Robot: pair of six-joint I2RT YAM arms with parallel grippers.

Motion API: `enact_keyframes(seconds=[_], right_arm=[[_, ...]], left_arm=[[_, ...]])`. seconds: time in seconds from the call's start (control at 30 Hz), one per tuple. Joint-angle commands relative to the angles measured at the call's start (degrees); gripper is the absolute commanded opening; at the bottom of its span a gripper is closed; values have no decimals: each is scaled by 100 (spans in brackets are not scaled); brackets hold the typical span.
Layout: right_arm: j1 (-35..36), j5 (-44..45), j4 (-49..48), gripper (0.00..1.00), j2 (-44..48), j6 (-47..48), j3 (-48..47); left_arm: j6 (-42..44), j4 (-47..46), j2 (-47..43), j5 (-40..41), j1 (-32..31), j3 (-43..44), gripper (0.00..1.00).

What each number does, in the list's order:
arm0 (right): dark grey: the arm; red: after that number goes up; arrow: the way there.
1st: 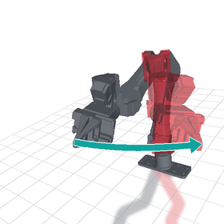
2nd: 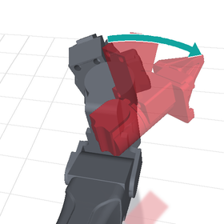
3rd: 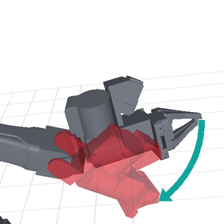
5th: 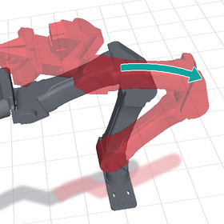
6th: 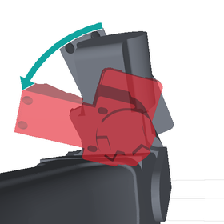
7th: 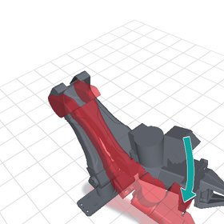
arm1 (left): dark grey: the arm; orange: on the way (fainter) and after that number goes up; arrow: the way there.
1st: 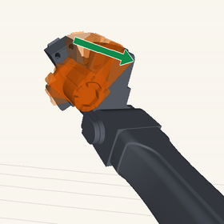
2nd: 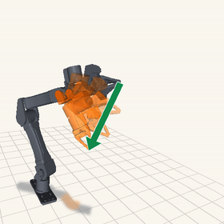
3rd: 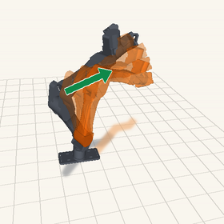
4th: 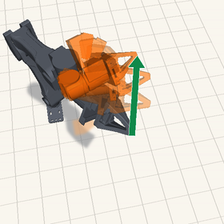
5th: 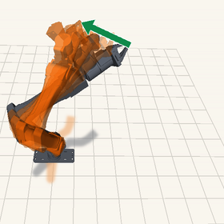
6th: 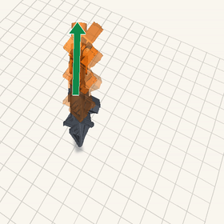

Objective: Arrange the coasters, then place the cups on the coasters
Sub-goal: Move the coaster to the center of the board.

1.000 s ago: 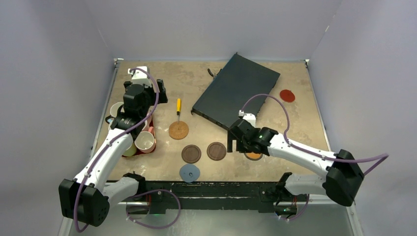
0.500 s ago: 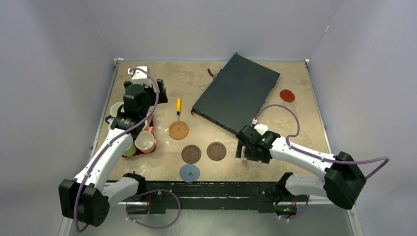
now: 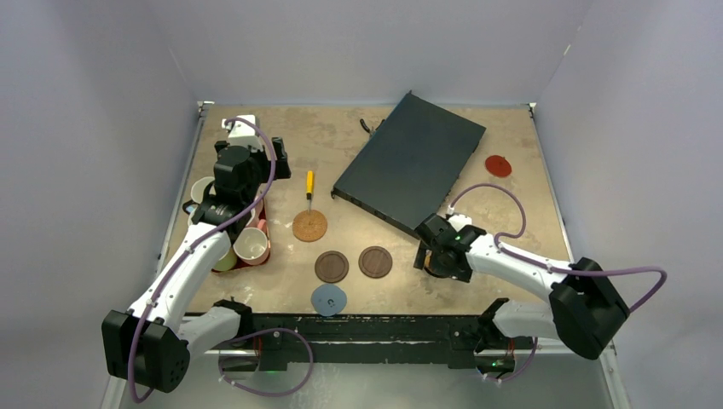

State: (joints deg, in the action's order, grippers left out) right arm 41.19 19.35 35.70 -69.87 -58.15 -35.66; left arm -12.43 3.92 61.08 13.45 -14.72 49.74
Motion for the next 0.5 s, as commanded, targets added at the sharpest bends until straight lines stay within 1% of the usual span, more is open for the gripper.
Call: enact_keyframes(seconds=[0.0,0.47], right_arm=[[-14,208,-93,98,-322,-25,-113],[-96,105,-496,98,-622,-60,55]], left_arm=[[-52,-208,-52,-63,-34,-23,99],[-51,-208,-52,-68,-31,-20,99]])
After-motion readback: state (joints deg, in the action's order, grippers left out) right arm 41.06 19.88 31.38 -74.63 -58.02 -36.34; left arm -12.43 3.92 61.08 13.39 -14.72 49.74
